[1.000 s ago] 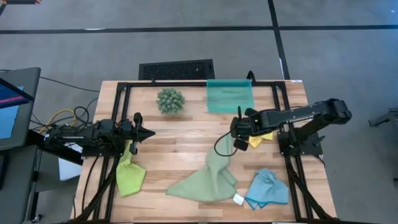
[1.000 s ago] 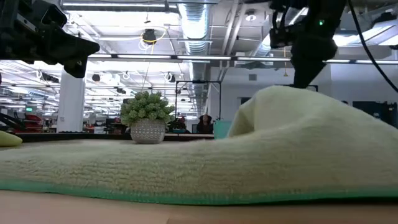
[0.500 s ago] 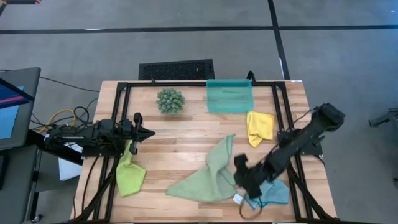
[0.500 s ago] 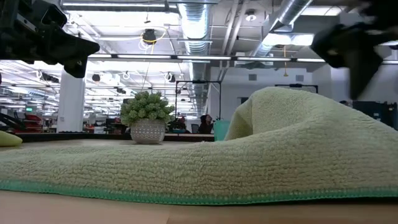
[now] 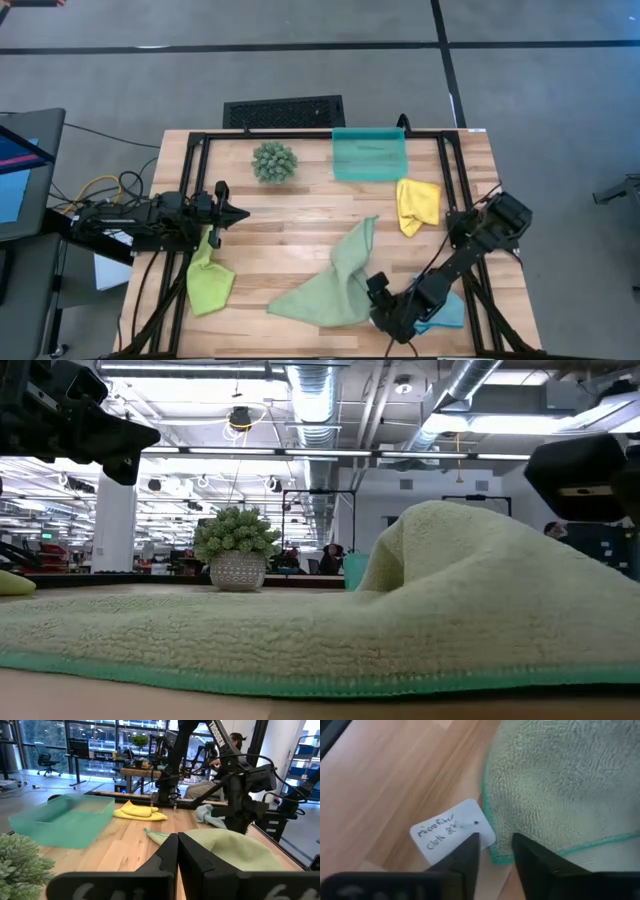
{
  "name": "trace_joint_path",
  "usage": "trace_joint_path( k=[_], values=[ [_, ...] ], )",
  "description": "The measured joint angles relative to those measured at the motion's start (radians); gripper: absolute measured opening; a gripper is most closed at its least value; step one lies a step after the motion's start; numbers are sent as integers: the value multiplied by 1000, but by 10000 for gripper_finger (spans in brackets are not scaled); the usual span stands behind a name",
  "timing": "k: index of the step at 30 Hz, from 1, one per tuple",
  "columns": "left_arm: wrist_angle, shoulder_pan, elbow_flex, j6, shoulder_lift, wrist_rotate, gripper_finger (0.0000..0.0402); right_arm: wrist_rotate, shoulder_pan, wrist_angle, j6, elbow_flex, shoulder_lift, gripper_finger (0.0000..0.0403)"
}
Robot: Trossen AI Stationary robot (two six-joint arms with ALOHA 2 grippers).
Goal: Roll microfiber towels into tight, uniform cylinder then place into a basket
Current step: Roll the dark green microfiber cloth
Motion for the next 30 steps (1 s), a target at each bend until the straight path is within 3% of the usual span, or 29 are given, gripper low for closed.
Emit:
trace_joint_path(
  k=[5,7,14,21,26,30],
  values=[
    [0,0,0,0,0,0,0,3,-31,-21,-4,-4,-20,30],
    [0,0,0,0,0,0,0,-6,-36,-42,-24,-9,-49,10],
    [10,0,0,15,0,-31,0,-15,-21,-6,-54,10,-274,13],
    [26,0,0,-191,0,-82,0,-10,-30,206,-120,13,-499,11],
    [38,0,0,-206,2,-216,0,-9,-77,268,-67,13,-567,8],
    [37,-11,0,-230,32,-202,0,-8,-120,203,3,13,-555,6]
  ],
)
